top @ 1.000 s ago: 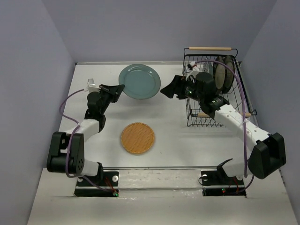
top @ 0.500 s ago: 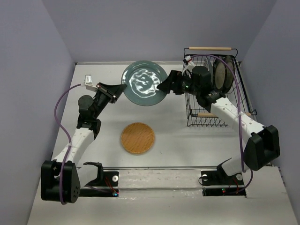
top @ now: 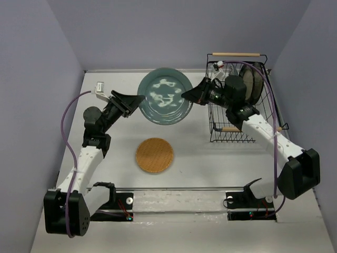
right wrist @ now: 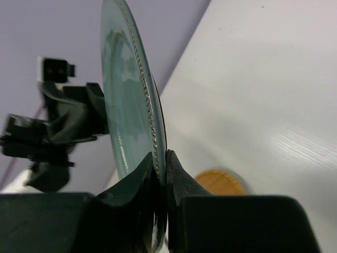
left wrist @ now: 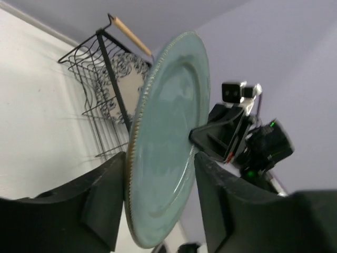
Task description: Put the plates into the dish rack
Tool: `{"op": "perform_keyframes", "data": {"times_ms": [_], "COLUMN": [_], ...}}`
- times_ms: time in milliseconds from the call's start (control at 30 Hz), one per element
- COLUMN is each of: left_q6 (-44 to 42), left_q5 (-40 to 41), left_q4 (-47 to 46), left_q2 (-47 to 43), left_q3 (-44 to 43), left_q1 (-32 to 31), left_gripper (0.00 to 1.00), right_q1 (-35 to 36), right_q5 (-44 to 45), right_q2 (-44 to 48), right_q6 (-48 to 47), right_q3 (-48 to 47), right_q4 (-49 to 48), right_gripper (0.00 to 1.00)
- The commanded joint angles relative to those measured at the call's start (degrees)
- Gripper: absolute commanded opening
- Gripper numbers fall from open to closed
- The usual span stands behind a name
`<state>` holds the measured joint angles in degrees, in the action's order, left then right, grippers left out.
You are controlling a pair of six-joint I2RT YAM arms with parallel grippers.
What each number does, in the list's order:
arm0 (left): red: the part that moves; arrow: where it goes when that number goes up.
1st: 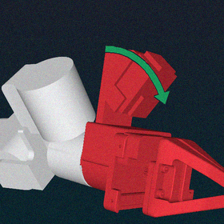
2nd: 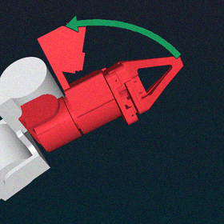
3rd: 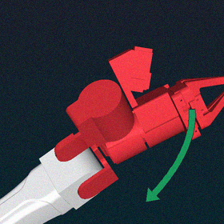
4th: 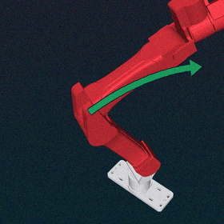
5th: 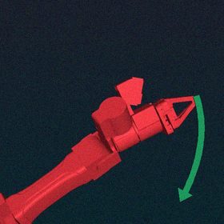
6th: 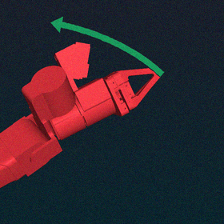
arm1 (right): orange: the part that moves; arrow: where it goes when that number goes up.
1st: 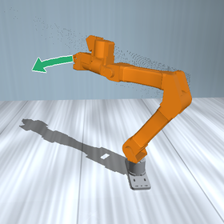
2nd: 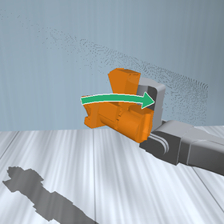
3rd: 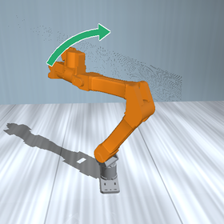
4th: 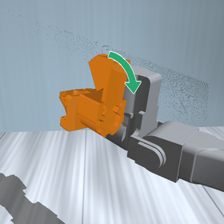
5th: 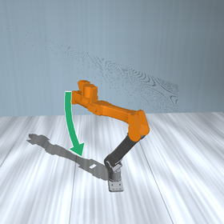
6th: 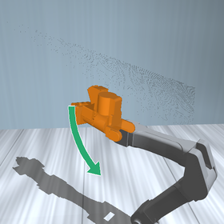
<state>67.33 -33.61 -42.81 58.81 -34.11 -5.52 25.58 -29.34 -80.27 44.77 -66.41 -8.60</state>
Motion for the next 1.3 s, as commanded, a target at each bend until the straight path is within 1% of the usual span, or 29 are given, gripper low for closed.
{"op": "perform_keyframes", "data": {"times_ms": [0, 33, 67, 133, 167, 200, 233, 333, 367, 400, 433, 533, 600, 633, 733, 800, 967, 1100, 1267], "left_q6": [-15.23, -18.52, -24.55, -30.04, -32.41, -36.0, -37.26, -39.64, -40.69, -41.13, -41.57, -42.72, -42.72, -42.81, -42.9, -42.98, -43.6, -43.77, -44.13], "left_q5": [-7.71, -7.09, -4.83, -2.53, 0.53, 2.39, 4.06, 7.41, 8.02, 8.99, 9.17, 9.0, 8.82, 8.91, 8.91, 8.38, 9.52, 10.22, 11.37], "left_q4": [12.94, 16.32, 23.14, 28.89, 33.36, 34.97, 36.38, 36.66, 36.65, 36.74, 37.35, 38.33, 38.32, 38.32, 38.32, 38.5, 39.38, 39.99, 40.78], "left_q2": [-4.66, -5.88, -6.42, -8.17, -8.88, -9.84, -11.77, -14.06, -15.2, -15.65, -15.74, -16.52, -17.23, -18.19, -18.99, -18.99, -19.08, -18.99, -18.73], "left_q3": [-7.72, -8.34, -8.87, -10.1, -10.28, -10.1, -9.67, -6.78, -5.89, -4.84, -5.09, -5.71, -5.53, -5.27, -5.35, -5.44, -5.79, -5.97, -6.23], "left_q1": [-1.69, -1.69, -1.69, -1.78, -1.86, -2.12, -2.56, -3.88, -3.89, -3.97, -3.89, -4.06, -4.06, -4.15, -4.15, -4.15, -4.76, -5.73, -6.61], "left_gripper": [0.78, 0.89, 0.92, 0.99, 0.99, 0.99, 0.99, 0.99, 0.99, 0.99, 0.99, 0.99, 0.99, 0.99, 0.99, 0.99, 0.99, 0.99, 0.99], "right_q1": [-1.92, -2.81, -4.56, -6.15, -6.68, -7.21, -7.74, -9.49, -10.2, -10.2, -10.2, -10.2, -10.2, -10.2, -10.2, -10.2, -9.07, -9.06, -9.06], "right_q5": [3.76, 5.59, 6.57, 10.69, 12.71, 17.34, 19.56, 25.37, 28.61, 32.38, 34.77, 42.95, 47.07, 50.58, 54.81, 56.32, 60.18, 62.65, 64.32], "right_q2": [5.47, 6.08, 6.96, 7.67, 8.11, 8.29, 8.37, 8.2, 8.03, 7.41, 6.97, 5.75, 5.04, 4.51, 1.62, -0.49, -5.77, -11.82, -17.63], "right_q6": [-7.59, -9.16, -9.96, -12.07, -14.86, -16.37, -19.17, -22.7, -24.45, -27.17, -27.2, -32.8, -37.46, -40.96, -44.07, -47.83, -52.85, -55.49, -57.43], "right_q3": [-0.47, -2.91, -4.33, -7.4, -10.64, -12.32, -15.21, -18.83, -19.89, -21.9, -22.96, -25.52, -26.31, -27.1, -28.68, -29.74, -33.07, -37.29, -39.84], "right_q4": [-0.73, 2.68, 4.19, 7.62, 11.81, 13.68, 16.48, 19.4, 20.89, 22.21, 22.22, 23.8, 24.42, 24.68, 25.39, 25.56, 25.65, 25.56, 25.3], "right_gripper": [0.07, 0.07, 0.07, 0.07, 0.07, 0.07, 0.07, 0.07, 0.07, 0.07, 0.07, 0.07, 0.07, 0.07, 0.07, 0.07, 0.07, 0.07, 0.07]}}
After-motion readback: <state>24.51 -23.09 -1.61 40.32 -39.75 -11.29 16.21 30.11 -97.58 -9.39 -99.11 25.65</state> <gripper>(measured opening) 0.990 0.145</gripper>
